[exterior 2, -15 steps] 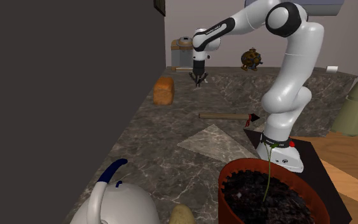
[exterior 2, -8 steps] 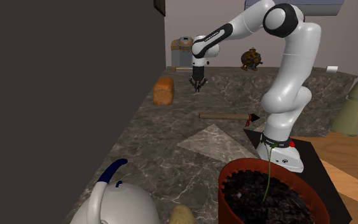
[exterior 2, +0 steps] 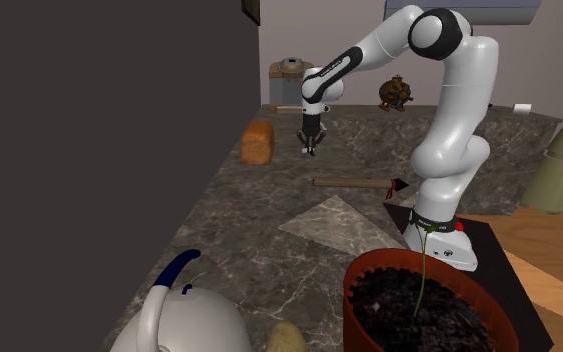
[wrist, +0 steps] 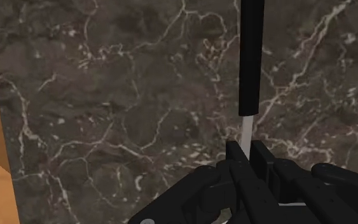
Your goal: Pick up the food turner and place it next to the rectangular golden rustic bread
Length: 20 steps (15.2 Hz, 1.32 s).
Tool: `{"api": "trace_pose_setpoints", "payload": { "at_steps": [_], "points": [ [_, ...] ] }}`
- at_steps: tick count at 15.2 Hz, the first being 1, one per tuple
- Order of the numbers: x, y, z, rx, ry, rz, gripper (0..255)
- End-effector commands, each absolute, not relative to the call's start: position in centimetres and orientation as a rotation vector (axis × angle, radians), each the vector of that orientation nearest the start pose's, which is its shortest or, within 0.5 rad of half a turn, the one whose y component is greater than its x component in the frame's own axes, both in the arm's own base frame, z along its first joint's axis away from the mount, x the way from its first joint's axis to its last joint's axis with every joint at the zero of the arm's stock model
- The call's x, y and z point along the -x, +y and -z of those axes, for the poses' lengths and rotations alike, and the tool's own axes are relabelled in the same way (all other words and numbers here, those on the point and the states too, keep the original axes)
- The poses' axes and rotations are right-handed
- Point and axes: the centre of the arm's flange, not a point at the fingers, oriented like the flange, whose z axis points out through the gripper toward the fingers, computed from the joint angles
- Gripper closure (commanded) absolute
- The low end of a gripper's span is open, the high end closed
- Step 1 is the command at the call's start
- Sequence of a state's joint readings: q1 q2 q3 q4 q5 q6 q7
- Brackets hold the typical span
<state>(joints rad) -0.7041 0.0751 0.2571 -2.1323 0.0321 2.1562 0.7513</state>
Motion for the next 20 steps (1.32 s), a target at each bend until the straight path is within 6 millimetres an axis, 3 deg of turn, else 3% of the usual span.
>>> {"api": "trace_pose_setpoints", "payload": {
  "at_steps": [1,3,10,11,16,20],
  "points": [
    [-49.2,-23.6,-35.9,2.546,1.773,-0.085,255],
    [-49.2,-23.6,-35.1,2.546,1.773,-0.085,255],
    [-49.2,-23.6,-35.1,2.546,1.773,-0.085,255],
    [-49.2,-23.6,-35.1,2.546,1.773,-0.085,0],
    [-49.2,-23.6,-35.1,2.546,1.773,-0.085,0],
    [-49.3,-23.9,-40.0,2.546,1.774,-0.085,0]
  ]
}}
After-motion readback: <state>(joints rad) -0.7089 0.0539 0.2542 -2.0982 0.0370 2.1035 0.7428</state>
